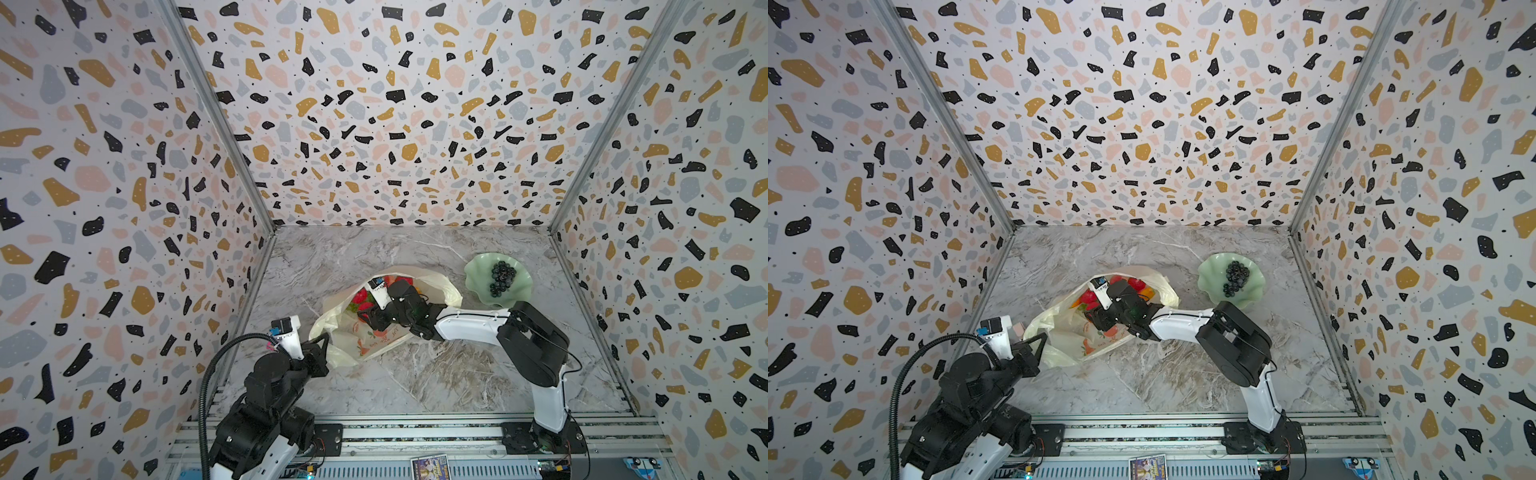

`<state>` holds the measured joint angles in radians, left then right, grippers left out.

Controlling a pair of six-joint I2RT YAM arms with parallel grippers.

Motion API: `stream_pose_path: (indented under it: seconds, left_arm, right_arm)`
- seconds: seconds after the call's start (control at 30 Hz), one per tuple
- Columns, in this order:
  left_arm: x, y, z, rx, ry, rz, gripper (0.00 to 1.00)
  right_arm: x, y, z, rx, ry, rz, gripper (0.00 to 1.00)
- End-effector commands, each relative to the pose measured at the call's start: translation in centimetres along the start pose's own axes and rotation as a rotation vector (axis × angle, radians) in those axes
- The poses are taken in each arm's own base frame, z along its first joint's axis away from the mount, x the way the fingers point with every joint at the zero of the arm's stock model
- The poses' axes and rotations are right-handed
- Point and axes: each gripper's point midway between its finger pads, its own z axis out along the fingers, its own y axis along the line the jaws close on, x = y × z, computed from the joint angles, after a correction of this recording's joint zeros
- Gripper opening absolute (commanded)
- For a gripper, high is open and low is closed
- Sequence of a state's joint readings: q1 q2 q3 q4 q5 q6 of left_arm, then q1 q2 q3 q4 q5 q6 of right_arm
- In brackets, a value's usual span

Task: Take fruits out of the plastic bag
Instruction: Take out the fake fruit from the plastic bag, then place the fake fruit on the plate.

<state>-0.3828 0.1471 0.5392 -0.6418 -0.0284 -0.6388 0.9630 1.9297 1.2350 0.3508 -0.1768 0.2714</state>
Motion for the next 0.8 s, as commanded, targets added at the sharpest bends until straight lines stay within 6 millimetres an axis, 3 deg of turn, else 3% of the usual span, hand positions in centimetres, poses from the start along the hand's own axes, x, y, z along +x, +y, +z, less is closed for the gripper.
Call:
stream_pose_path:
  seconds: [0.0, 0.27, 0.47, 0.77]
  left_arm:
    - [-1.6, 0.2, 0.0, -0.022, -0.078, -0.028, 0.00]
    - [-1.0, -0.7, 1.5, 0.027, -0.044, -0.023, 0.00]
    - [-1.2, -1.1, 2.4, 0.037, -0.035, -0.013, 0.00]
    - [-2.4, -2.1, 2.7, 0.056, -0.056, 0.027, 0.00]
  right_arm:
    - [-2.7, 2.1, -2.6, -0.073, -0.062, -0.020, 0.36]
    - [-4.2, 6.0, -6.8, -0.246, -0.105, -0.091, 0.36]
    - [-6.6, 8.7, -10.0, -0.368, -0.189, -0.124, 0.36]
    - [-9.6, 10.5, -14.3, -0.406, -0.260, -0.153, 0.36]
